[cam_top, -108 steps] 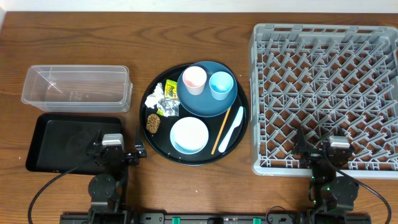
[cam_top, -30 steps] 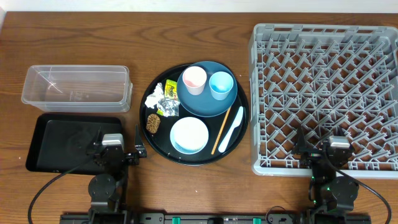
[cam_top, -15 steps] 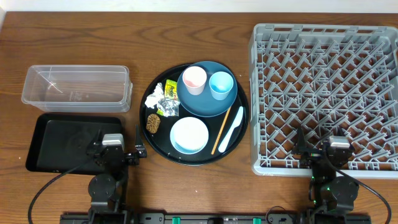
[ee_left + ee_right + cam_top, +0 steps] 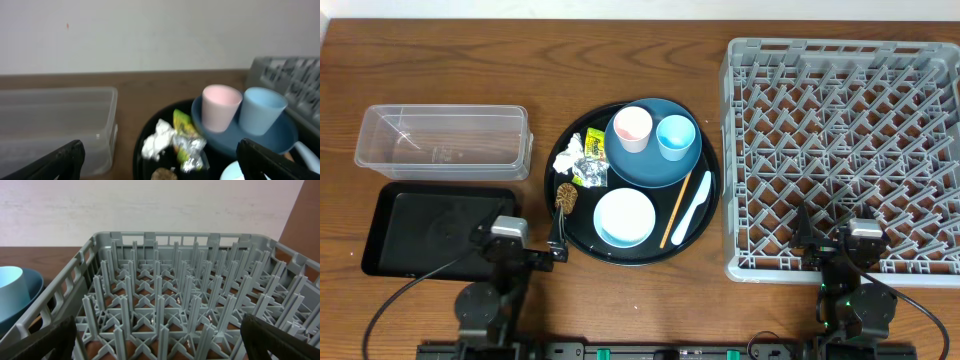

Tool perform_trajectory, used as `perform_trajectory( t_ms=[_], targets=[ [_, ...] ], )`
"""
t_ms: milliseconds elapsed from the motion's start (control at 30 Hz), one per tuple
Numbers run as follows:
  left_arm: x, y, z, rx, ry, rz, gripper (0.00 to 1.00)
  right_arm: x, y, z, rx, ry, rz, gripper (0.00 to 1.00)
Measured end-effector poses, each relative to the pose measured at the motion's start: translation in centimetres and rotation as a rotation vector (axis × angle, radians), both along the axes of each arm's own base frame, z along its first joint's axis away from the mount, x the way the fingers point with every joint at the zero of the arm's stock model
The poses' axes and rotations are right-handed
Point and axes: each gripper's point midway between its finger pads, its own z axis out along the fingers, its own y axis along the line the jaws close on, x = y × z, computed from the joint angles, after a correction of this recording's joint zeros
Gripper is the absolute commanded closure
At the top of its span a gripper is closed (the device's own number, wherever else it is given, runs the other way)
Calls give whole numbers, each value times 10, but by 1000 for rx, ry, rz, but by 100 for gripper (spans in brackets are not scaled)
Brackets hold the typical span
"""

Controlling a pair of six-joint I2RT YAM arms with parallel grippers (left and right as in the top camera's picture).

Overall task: Sort waste into correct bins and load items into the dishwasher rack
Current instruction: 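Reach the left gripper to the round tray and grasp the yellow wrapper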

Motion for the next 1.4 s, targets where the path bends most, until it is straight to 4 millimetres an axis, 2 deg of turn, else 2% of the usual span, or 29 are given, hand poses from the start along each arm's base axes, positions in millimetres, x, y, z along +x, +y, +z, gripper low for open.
perform_trajectory(
  t_ms=[233,267,367,533,667,800,1000,1067,1167,1400],
  targets=[
    [-13,-12,85,-21,-88,-71,2,0,0,0,0,0,0,1],
    [-14,-14,92,-23,-89,-83,2,0,0,0,0,0,0,1],
    [-11,-20,111,-30,-30,-120,2,0,0,0,0,0,0,1],
    [-3,-26,117,-51,204,-148,2,0,0,0,-2,0,0,1],
    [3,-28,102,-70,474,-151,2,0,0,0,-2,0,0,1],
    [7,-30,72,-84,717,-148,2,0,0,0,-2,1,0,1],
    [26,-39,28,-123,927,-188,1,0,0,0,-2,0,0,1],
    [29,-44,18,-144,976,-212,12,0,0,0,-2,0,0,1],
    [33,-51,6,-187,1038,-231,21,0,0,0,-2,0,0,1],
    [45,-65,-43,-241,1239,-185,22,0,0,0,-2,0,0,1]
  ],
)
